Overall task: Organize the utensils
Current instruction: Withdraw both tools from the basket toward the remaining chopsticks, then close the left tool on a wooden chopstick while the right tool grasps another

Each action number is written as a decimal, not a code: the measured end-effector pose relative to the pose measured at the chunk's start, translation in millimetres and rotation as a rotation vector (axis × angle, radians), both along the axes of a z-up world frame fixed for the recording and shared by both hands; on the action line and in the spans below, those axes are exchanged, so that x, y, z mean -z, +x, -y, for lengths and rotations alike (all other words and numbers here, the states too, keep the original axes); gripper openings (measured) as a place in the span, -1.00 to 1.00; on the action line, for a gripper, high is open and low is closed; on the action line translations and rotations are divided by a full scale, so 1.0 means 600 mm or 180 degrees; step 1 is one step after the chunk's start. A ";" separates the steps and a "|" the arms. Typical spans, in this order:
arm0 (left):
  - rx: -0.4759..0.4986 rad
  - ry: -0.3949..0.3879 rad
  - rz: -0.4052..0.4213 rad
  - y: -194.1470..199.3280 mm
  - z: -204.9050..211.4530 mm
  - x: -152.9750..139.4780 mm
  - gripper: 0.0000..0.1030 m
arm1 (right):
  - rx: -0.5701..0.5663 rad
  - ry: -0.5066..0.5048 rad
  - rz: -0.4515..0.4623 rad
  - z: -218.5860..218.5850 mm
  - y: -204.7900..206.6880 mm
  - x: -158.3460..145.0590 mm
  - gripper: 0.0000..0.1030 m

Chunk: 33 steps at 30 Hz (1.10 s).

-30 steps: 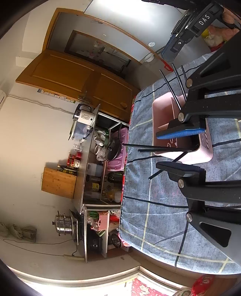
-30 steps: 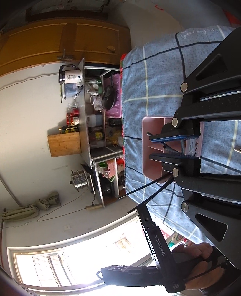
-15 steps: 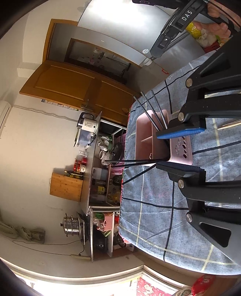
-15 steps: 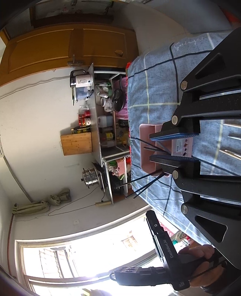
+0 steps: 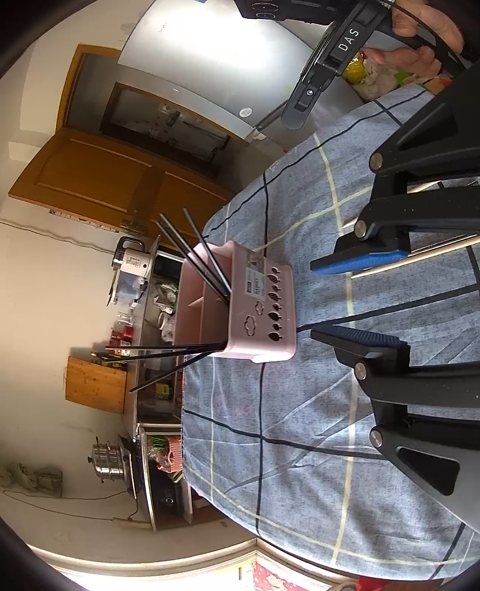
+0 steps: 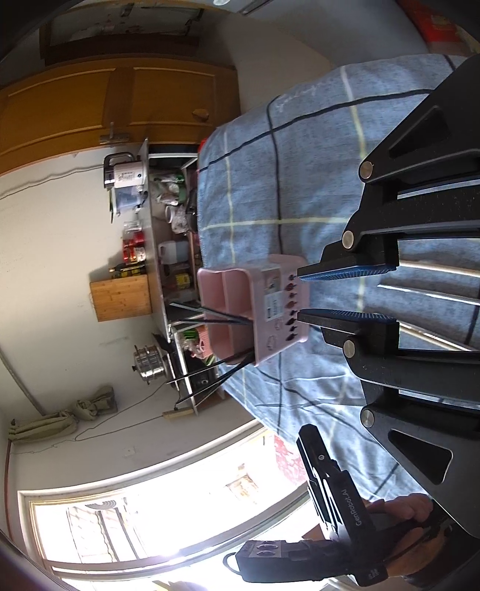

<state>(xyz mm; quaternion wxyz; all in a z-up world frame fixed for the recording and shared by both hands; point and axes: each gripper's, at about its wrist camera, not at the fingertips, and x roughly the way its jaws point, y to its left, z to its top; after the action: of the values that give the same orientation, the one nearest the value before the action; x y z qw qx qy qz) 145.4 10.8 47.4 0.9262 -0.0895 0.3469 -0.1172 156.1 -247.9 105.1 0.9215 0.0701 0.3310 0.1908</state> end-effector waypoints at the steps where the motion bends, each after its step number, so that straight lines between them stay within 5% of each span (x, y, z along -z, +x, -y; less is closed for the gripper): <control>1: 0.0012 -0.0006 -0.0040 -0.001 0.004 0.007 -0.45 | 0.0009 0.0002 -0.0032 0.003 -0.002 0.006 -0.69; 33: 0.0174 0.0001 -0.0959 0.136 0.098 0.182 -0.45 | -0.0024 -0.0137 -0.0793 0.015 0.035 0.165 -0.69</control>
<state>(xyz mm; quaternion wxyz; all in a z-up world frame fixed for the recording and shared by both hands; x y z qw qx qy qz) 226.9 -48.0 -61.7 0.8601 -0.0966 0.4843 -0.1276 177.3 -256.6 5.9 0.8738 0.0721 0.4472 0.1769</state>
